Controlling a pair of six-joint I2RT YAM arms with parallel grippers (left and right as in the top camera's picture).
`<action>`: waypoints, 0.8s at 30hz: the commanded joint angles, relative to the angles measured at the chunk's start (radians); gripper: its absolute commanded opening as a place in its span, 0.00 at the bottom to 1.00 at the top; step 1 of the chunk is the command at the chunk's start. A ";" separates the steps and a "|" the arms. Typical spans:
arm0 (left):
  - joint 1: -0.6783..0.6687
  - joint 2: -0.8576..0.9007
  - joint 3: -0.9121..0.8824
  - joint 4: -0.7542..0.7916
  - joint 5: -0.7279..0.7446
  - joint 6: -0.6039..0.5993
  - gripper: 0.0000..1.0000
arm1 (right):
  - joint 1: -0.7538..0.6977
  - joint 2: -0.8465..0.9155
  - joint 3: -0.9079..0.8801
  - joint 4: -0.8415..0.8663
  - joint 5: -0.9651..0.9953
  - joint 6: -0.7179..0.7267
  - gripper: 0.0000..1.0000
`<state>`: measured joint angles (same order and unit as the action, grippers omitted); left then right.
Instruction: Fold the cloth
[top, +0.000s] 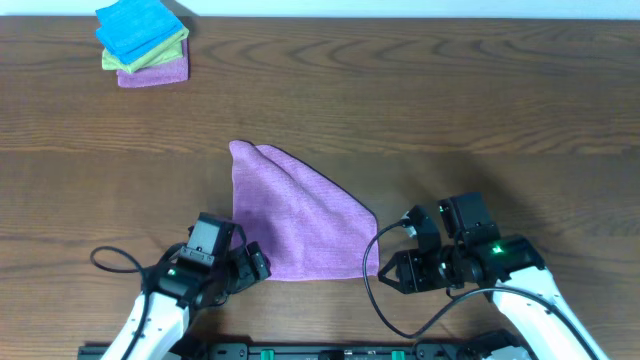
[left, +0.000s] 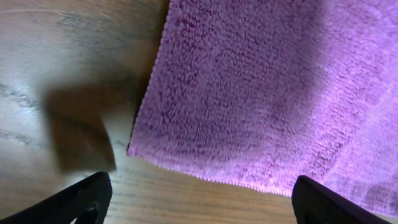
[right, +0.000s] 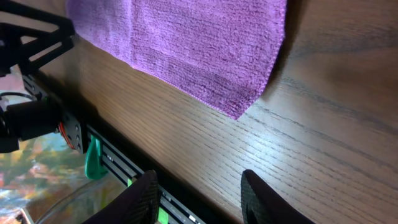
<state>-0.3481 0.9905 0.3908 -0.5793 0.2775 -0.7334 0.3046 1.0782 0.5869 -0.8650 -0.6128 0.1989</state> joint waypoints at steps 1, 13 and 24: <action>0.001 0.060 -0.002 0.032 0.011 -0.015 0.94 | 0.011 0.007 -0.010 0.003 0.006 -0.021 0.44; 0.001 0.116 -0.002 0.109 0.003 0.008 0.86 | 0.011 0.111 -0.014 0.021 0.003 -0.040 0.44; 0.001 0.116 -0.002 0.105 0.005 0.007 0.56 | 0.011 0.220 -0.014 0.100 -0.031 -0.039 0.57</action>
<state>-0.3481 1.1019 0.3973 -0.4683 0.2855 -0.7345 0.3054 1.2812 0.5804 -0.7757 -0.6041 0.1715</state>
